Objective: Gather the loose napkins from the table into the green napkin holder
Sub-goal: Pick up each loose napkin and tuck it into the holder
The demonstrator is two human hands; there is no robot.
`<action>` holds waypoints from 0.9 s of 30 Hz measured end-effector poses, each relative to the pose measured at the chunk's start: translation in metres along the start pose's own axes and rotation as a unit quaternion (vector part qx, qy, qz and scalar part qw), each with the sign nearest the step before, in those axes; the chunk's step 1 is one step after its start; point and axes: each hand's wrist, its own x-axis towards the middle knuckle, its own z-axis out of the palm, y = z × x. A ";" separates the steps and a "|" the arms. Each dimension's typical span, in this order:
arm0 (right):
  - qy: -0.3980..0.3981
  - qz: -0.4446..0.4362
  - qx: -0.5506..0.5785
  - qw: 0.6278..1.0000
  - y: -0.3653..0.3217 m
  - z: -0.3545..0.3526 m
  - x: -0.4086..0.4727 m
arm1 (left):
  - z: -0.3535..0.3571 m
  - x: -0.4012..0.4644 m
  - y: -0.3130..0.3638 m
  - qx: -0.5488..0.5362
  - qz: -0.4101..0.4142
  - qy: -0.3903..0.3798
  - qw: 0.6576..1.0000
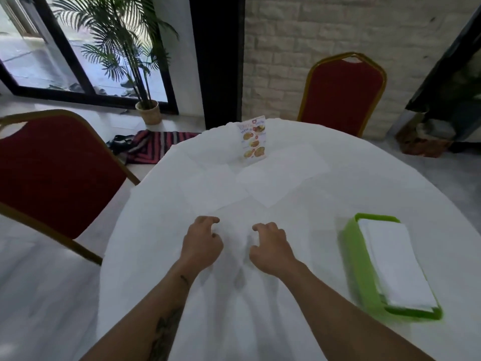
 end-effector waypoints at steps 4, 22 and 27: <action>0.014 0.022 -0.025 0.999 -0.015 0.018 0.022 | -0.007 0.039 -0.020 0.106 0.050 -0.055 0.992; 0.070 0.161 0.317 0.932 -0.009 0.026 0.018 | 0.002 0.018 -0.013 0.104 0.098 -0.118 0.983; 0.042 0.257 0.582 0.770 0.000 0.026 0.003 | 0.012 -0.037 -0.012 -0.023 0.109 -0.096 0.989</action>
